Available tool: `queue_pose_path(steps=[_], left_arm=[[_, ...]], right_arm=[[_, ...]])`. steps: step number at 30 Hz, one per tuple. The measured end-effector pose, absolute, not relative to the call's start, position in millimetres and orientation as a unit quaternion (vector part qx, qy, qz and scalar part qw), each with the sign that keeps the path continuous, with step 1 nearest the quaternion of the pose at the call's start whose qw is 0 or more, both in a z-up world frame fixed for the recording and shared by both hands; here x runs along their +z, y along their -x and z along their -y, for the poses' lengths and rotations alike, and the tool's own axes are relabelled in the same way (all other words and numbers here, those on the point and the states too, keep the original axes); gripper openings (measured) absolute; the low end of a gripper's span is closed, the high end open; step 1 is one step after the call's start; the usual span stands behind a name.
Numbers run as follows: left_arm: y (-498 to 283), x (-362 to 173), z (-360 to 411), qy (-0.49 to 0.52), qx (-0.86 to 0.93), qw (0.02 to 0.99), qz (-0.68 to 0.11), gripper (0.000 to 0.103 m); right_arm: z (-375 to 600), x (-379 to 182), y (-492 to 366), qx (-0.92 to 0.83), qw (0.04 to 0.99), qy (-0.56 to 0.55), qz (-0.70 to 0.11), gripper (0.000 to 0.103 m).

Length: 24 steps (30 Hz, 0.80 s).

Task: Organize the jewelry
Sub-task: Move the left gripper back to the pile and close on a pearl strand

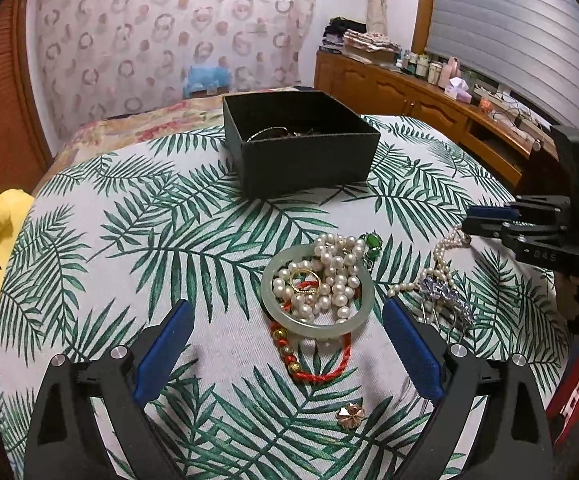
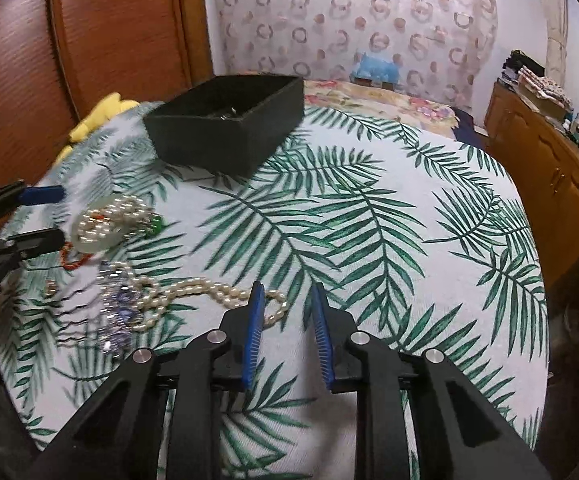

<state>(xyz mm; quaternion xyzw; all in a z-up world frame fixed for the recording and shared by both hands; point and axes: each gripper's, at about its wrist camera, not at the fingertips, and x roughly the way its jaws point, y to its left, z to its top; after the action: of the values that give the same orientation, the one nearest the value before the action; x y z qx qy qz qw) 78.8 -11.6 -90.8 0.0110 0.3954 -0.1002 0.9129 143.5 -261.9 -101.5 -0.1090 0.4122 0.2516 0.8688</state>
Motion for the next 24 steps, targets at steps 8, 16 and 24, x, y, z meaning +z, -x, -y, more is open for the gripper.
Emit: queue_pose_path(steps=[8,16,24], left_arm=[[-80.0,-91.1,13.9,-0.003,-0.108,0.913,-0.393,0.091],[-94.1,-87.6,28.4,-0.015,-0.129,0.909,-0.397,0.049],[-114.8,-95.4,54.3,-0.071,-0.128,0.9,-0.41,0.045]], right_arm=[[260.9,-107.2,-144.9,0.241,0.874,0.12,-0.405,0.026],[259.0,-106.6,-144.6,0.237,0.876,0.118,-0.404,0.025],[260.3,-106.6,-144.9,0.241,0.875,0.11,-0.405,0.026]])
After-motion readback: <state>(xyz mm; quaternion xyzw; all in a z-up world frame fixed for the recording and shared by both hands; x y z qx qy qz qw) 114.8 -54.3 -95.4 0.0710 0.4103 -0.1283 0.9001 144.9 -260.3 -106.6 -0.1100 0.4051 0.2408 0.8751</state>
